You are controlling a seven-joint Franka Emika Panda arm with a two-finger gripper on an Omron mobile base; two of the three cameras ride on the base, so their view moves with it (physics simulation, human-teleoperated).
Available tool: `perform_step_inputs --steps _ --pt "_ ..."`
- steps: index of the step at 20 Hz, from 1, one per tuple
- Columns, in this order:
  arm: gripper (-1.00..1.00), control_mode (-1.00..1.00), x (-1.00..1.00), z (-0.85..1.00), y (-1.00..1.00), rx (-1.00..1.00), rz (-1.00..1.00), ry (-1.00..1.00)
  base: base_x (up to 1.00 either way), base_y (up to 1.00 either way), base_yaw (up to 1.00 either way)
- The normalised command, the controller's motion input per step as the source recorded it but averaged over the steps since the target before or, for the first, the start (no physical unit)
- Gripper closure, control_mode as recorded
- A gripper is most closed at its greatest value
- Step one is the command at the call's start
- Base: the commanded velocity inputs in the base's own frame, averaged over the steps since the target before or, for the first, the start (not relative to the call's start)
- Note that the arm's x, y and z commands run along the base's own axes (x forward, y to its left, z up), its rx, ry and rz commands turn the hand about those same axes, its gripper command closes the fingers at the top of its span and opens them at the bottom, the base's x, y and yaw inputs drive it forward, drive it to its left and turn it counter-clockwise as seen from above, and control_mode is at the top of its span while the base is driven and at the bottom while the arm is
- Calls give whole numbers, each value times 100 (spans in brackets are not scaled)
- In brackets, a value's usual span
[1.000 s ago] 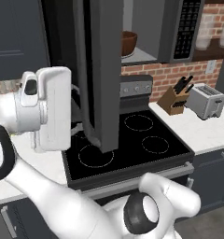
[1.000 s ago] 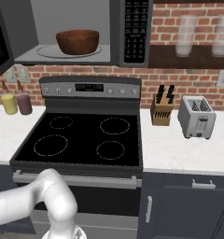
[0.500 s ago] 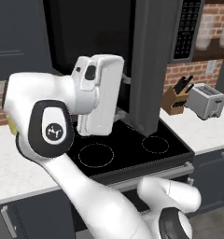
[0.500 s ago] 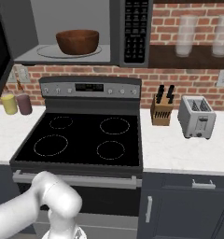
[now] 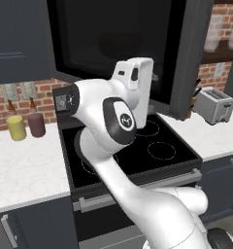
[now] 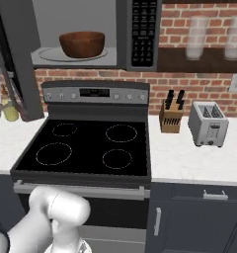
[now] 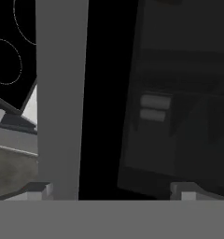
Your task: Pick the tomato from the sink and place it in the bowl. Then pick the bowl and place it in the microwave. Then close the microwave door and press the start button.
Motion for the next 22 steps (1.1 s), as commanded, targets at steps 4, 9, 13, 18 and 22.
perform_step_inputs --steps 4,9,13,18,22 --pt "-100 -100 100 6 -28 -2 15 8 0 0 0" --pt "-100 -100 100 34 -7 0 1 27 0 0 0" --pt "-100 -100 100 36 -12 0 0 30 0 0 0" --pt "-100 -100 100 21 -3 0 7 35 0 0 0" --pt "-100 -100 100 -1 0 -5 17 28 0 0 0"
